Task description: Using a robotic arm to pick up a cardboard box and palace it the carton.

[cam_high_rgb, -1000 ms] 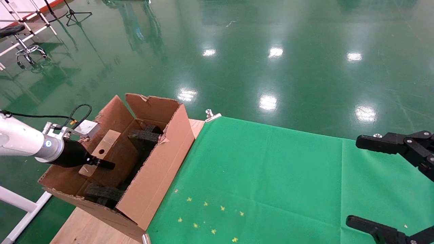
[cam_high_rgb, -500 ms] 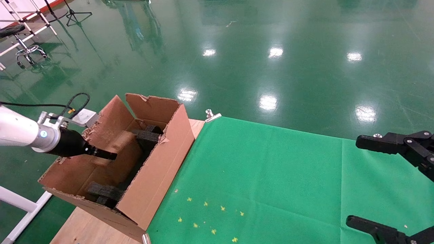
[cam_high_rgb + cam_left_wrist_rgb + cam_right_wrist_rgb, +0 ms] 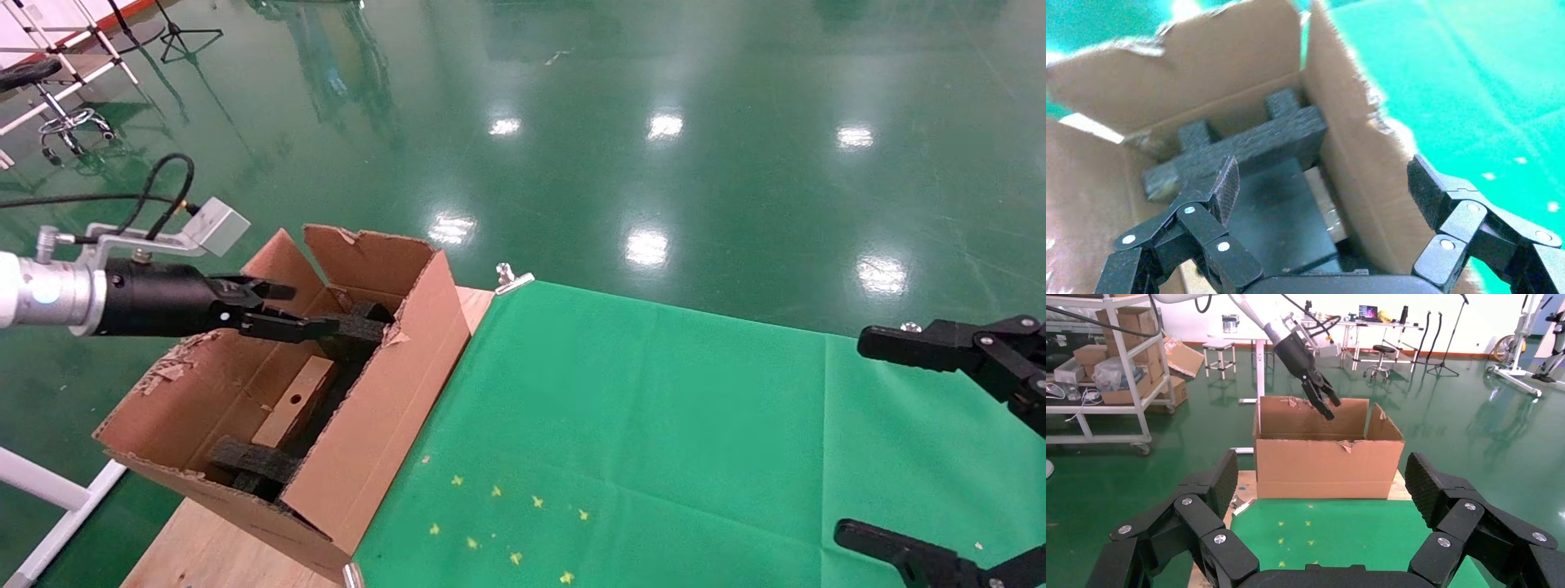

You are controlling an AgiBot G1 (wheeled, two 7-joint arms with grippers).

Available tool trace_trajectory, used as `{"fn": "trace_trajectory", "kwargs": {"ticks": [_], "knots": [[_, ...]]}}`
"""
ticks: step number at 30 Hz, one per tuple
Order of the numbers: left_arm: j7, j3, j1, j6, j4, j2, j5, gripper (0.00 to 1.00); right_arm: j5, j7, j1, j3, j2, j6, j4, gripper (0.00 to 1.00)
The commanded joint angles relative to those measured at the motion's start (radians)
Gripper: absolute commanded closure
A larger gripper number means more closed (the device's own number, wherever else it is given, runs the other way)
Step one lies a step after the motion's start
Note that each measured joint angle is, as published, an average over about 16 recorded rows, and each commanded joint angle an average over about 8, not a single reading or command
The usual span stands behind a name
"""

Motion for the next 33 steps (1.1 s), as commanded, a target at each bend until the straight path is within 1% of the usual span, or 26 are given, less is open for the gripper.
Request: {"fn": "trace_trajectory", "kwargs": {"ticks": [1,10,33], "knots": [[0.028,-0.017,0.005,0.035,-0.023,-0.017,-0.03,0.0,0.0,0.0,0.0,0.0,0.0,0.0,0.0,0.0],[0.033,-0.037,0.035,0.047,-0.075,-0.018,-0.07,0.0,0.0,0.0,0.0,0.0,0.0,0.0,0.0,0.0],[0.06,-0.184,0.273,0.086,-0.439,-0.009,-0.351,0.0,0.0,-0.001,0.0,-0.001,0.0,0.0,-0.001,0.0]]}}
